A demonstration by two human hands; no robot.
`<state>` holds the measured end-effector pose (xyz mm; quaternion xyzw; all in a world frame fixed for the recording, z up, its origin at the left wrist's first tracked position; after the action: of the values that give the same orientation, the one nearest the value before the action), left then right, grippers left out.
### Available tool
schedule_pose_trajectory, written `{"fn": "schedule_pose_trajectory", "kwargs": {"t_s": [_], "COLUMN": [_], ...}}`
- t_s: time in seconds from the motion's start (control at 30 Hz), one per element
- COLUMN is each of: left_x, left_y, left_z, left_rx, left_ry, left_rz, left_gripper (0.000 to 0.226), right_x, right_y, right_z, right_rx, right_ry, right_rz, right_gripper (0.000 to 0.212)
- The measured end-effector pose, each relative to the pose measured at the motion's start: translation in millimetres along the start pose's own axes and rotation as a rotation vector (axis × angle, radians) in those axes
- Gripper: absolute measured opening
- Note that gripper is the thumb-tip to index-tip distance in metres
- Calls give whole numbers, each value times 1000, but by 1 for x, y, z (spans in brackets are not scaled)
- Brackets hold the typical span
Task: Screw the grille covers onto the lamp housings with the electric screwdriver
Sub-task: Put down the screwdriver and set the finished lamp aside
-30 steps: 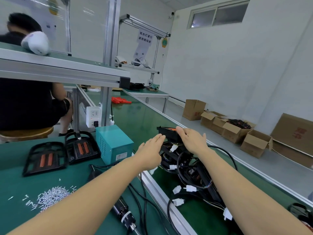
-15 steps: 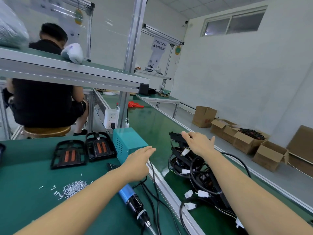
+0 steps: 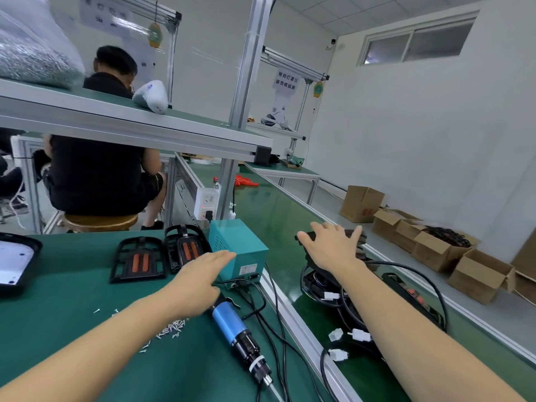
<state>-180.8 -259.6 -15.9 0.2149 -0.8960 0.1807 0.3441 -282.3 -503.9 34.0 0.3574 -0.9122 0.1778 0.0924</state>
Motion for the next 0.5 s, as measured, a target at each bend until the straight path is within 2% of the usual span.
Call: {"fn": "schedule_pose_trajectory", "kwargs": {"t_s": [0.23, 0.43, 0.5], "left_x": [-37, -64, -72], "left_y": [39, 73, 84], "left_z": [-35, -38, -38], "left_rx": [78, 121, 141], "left_ry": [23, 62, 96], "left_rz": [-75, -135, -143], "left_gripper": [70, 67, 65], "right_x": [-23, -27, -29], "right_y": [2, -14, -19], "right_z": [1, -1, 4], "right_rx": [-40, -5, 10], "right_ry": [124, 323, 288], "right_rz": [32, -41, -44], "right_gripper": [57, 37, 41]}}
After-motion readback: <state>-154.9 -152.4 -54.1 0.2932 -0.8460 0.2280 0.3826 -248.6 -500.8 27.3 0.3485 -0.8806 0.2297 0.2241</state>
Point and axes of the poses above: each hand's wrist, its own y-axis away from the middle knuckle, its own z-axis out of the palm, x = y × z, the point moved 2 cm from there along -y, towards the middle knuckle, and after that the axes turned 15 degrees about y, right-handed, at the moved point
